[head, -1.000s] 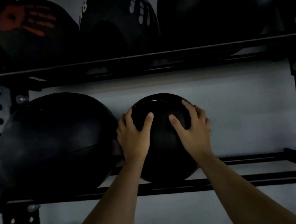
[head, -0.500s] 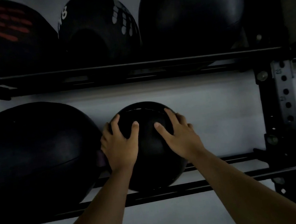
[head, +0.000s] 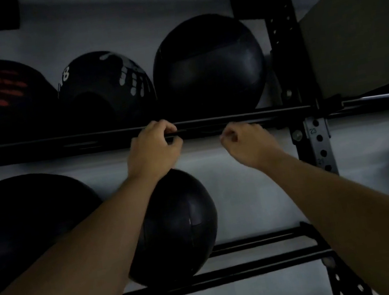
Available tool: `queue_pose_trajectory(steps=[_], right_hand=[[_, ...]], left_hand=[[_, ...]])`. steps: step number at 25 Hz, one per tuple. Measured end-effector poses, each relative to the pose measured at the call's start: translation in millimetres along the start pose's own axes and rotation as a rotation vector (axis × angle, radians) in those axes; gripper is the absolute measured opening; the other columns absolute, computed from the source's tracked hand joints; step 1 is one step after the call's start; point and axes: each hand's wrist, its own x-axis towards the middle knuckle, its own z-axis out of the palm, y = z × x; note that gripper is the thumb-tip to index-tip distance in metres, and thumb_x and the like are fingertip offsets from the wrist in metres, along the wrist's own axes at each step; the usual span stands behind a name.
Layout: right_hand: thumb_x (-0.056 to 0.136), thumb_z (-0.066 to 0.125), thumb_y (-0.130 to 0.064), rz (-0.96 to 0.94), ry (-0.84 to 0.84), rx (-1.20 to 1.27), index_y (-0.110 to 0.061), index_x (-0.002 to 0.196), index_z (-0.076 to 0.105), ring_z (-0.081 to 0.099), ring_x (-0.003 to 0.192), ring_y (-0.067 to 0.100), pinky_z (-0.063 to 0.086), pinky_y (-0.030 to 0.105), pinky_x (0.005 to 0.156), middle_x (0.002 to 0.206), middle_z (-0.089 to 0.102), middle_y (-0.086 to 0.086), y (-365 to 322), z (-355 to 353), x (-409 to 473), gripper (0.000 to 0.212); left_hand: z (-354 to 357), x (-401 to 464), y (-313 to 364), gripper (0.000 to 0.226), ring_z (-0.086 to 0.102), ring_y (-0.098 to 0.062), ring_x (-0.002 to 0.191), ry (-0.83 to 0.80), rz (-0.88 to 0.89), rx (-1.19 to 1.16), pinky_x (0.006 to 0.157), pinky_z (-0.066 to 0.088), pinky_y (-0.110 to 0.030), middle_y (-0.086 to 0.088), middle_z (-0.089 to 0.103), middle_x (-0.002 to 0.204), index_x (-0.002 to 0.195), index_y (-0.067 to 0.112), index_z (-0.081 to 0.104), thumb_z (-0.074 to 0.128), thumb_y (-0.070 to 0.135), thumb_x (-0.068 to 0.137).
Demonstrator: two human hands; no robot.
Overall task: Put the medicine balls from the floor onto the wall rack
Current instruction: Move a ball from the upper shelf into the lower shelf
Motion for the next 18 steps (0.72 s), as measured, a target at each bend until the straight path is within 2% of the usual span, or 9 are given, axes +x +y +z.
queue_pose_trajectory(steps=[3, 6, 9, 12, 18], right_hand=[[0.102, 0.052, -0.036, -0.051, 0.096, 0.004, -0.017, 0.102, 0.069, 0.065, 0.097, 0.035, 0.042, 0.033, 0.073, 0.101, 0.072, 0.010, 23, -46, 32, 0.025], [0.103, 0.050, -0.032, -0.084, 0.200, 0.003, -0.014, 0.097, 0.063, 0.061, 0.090, 0.037, 0.040, 0.033, 0.073, 0.100, 0.067, 0.013, 37, -93, 65, 0.023], [0.102, 0.049, -0.033, -0.148, 0.266, 0.001, -0.012, 0.112, 0.063, 0.063, 0.104, 0.039, 0.046, 0.037, 0.079, 0.116, 0.066, 0.015, 52, -127, 99, 0.026], [0.102, 0.048, -0.038, -0.184, 0.265, 0.000, -0.014, 0.131, 0.057, 0.057, 0.120, 0.041, 0.049, 0.044, 0.094, 0.133, 0.057, 0.017, 60, -138, 131, 0.039], [0.102, 0.046, -0.044, -0.141, 0.268, 0.116, -0.014, 0.136, 0.054, 0.053, 0.127, 0.042, 0.047, 0.046, 0.101, 0.141, 0.052, 0.016, 68, -126, 171, 0.046]], left_hand=[[-3, 33, 44, 0.032, 0.064, -0.023, 0.120, 0.028, 0.044, 0.090, 0.108, 0.049, -0.043, -0.001, 0.066, 0.134, 0.128, 0.020, 0.068, 0.064, 0.031, 0.099], [-7, 65, 82, 0.037, 0.062, -0.028, 0.124, 0.081, 0.032, 0.195, 0.107, 0.048, -0.044, -0.007, 0.063, 0.139, 0.133, 0.016, 0.065, 0.061, 0.035, 0.102], [-1, 93, 111, 0.045, 0.058, -0.036, 0.127, 0.145, -0.010, 0.363, 0.108, 0.047, -0.050, -0.013, 0.058, 0.143, 0.139, 0.013, 0.058, 0.054, 0.039, 0.103], [8, 116, 126, 0.054, 0.056, -0.040, 0.129, 0.194, -0.075, 0.396, 0.109, 0.047, -0.054, -0.016, 0.054, 0.147, 0.147, 0.012, 0.051, 0.048, 0.045, 0.103], [19, 150, 125, 0.061, 0.049, -0.041, 0.137, 0.241, -0.101, 0.371, 0.109, 0.044, -0.052, -0.017, 0.047, 0.154, 0.152, 0.011, 0.045, 0.044, 0.052, 0.106]])
